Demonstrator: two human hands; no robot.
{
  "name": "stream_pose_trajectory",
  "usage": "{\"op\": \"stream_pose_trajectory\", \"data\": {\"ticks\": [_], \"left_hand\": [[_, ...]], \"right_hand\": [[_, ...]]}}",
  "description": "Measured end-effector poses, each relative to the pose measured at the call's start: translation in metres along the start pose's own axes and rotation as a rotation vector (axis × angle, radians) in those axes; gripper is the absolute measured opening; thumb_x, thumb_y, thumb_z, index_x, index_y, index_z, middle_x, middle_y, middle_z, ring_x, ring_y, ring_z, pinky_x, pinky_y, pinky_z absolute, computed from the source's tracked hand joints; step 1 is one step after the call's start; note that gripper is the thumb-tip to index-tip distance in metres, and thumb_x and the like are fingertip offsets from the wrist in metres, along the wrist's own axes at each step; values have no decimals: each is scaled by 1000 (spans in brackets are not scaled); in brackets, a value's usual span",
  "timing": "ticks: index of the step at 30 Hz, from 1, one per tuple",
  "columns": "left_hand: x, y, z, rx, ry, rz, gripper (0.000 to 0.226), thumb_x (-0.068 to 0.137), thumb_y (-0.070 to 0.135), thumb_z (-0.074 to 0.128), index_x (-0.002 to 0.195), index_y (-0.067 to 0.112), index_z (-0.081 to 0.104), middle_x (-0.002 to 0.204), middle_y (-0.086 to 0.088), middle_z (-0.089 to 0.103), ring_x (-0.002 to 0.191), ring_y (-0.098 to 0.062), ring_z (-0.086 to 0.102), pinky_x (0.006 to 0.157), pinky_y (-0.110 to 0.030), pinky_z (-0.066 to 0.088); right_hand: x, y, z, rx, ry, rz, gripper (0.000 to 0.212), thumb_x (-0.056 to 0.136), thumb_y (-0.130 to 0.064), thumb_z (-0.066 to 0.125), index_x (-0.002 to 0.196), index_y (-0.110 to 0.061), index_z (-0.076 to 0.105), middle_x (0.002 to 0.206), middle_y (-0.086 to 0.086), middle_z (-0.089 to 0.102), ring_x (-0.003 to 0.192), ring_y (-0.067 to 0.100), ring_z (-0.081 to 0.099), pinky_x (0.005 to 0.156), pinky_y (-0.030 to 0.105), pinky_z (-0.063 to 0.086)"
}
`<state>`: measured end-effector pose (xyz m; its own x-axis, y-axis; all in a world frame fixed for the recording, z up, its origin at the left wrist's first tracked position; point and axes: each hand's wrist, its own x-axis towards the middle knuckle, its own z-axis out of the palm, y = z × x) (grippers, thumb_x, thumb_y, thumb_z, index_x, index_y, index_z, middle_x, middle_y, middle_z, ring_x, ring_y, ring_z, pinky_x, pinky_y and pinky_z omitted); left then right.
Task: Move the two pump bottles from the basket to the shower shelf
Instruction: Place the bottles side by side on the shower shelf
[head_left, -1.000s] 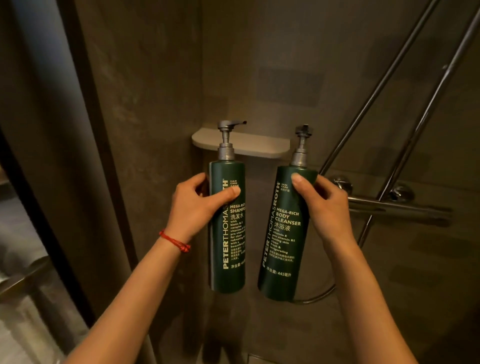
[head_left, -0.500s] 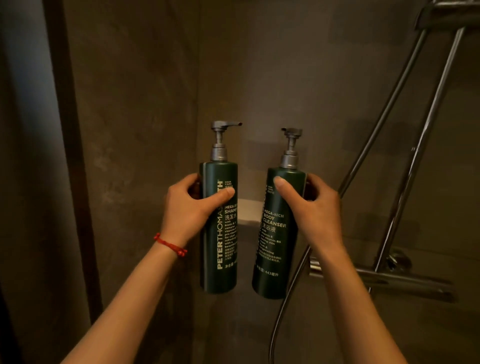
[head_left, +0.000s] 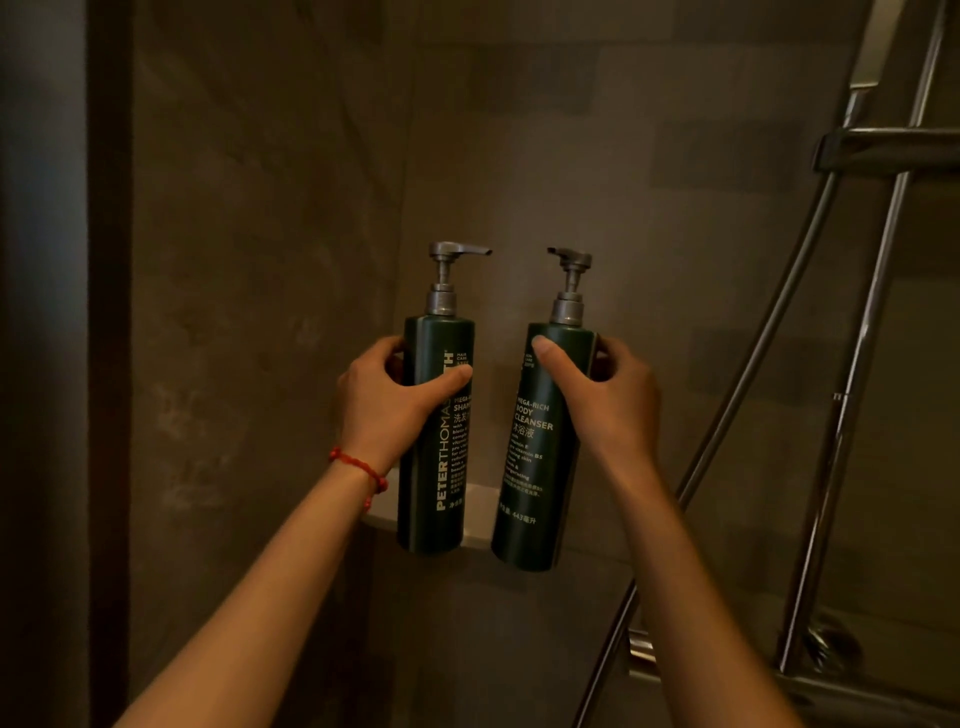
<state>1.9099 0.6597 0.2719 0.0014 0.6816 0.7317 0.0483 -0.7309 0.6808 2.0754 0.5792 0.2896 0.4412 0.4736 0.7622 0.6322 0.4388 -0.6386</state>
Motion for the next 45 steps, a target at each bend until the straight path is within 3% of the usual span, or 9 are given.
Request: {"op": "stream_pose_trajectory", "data": {"ticks": [5, 13, 16, 21, 27, 33, 38, 41, 45], "left_hand": [[19, -6, 8, -3, 38, -14, 46, 56, 46, 75, 93, 28, 55, 89, 3, 63, 80, -12, 63, 72, -36, 55], [33, -37, 23, 40, 75, -69, 61, 52, 50, 75, 102, 22, 56, 103, -7, 63, 86, -20, 62, 77, -44, 55], [34, -49, 30, 40, 78, -88, 55, 54, 44, 77, 100, 23, 56, 103, -7, 62, 87, -20, 61, 77, -42, 54], [38, -68, 38, 66, 75, -84, 57, 58, 37, 79, 106, 19, 55, 100, 2, 53, 87, -15, 55, 63, -21, 42], [41, -85, 40, 54, 96, -62, 58, 59, 36, 78, 109, 20, 54, 98, 6, 48, 86, -12, 52, 65, -21, 40], [36, -86, 42, 59, 107, -36, 58, 59, 45, 74, 109, 23, 54, 87, 13, 45, 78, -4, 48, 60, -16, 35], [18, -101, 39, 38, 53, -128, 89, 55, 49, 75, 131, 29, 34, 120, 6, 36, 104, -11, 41, 83, -32, 38], [5, -115, 37, 4, 66, -215, 95, 52, 43, 79, 133, 27, 32, 131, -2, 38, 103, -11, 43, 84, -32, 39], [-3, -123, 38, -32, 25, -244, 82, 53, 31, 82, 124, 25, 41, 121, 4, 41, 89, -1, 46, 74, -24, 41]], "right_hand": [[18, 11, 15, -31, -1, -3, 33, 61, -65, 63, 82, -41, 53, 75, -19, 58, 70, -4, 57, 54, 19, 42], [31, 35, 35, -107, 11, 0, 36, 60, -66, 62, 84, -45, 47, 73, -25, 51, 68, -8, 51, 53, 16, 34], [31, 46, 42, -112, 8, 20, 40, 59, -67, 62, 88, -44, 47, 74, -24, 51, 71, -6, 52, 55, 18, 37], [31, 63, 53, -135, 13, 15, 47, 61, -65, 62, 99, -40, 51, 79, -21, 51, 71, -6, 50, 56, 17, 36], [30, 76, 60, -138, 23, 18, 61, 62, -64, 61, 113, -32, 50, 93, -14, 54, 81, 6, 56, 67, 26, 45], [28, 81, 59, -115, -9, 20, 65, 58, -68, 59, 113, -36, 46, 94, -16, 51, 81, 3, 53, 61, 18, 37], [1, 103, 55, -20, -81, 113, 75, 52, -73, 61, 118, -44, 41, 107, -21, 54, 91, -3, 52, 77, 29, 47], [-20, 118, 57, 3, -104, 180, 93, 47, -74, 64, 128, -42, 33, 128, -9, 51, 107, 9, 53, 88, 39, 47], [-30, 124, 62, 40, -115, 221, 94, 46, -65, 69, 128, -40, 31, 130, -3, 50, 111, 15, 52, 89, 40, 47]]}}
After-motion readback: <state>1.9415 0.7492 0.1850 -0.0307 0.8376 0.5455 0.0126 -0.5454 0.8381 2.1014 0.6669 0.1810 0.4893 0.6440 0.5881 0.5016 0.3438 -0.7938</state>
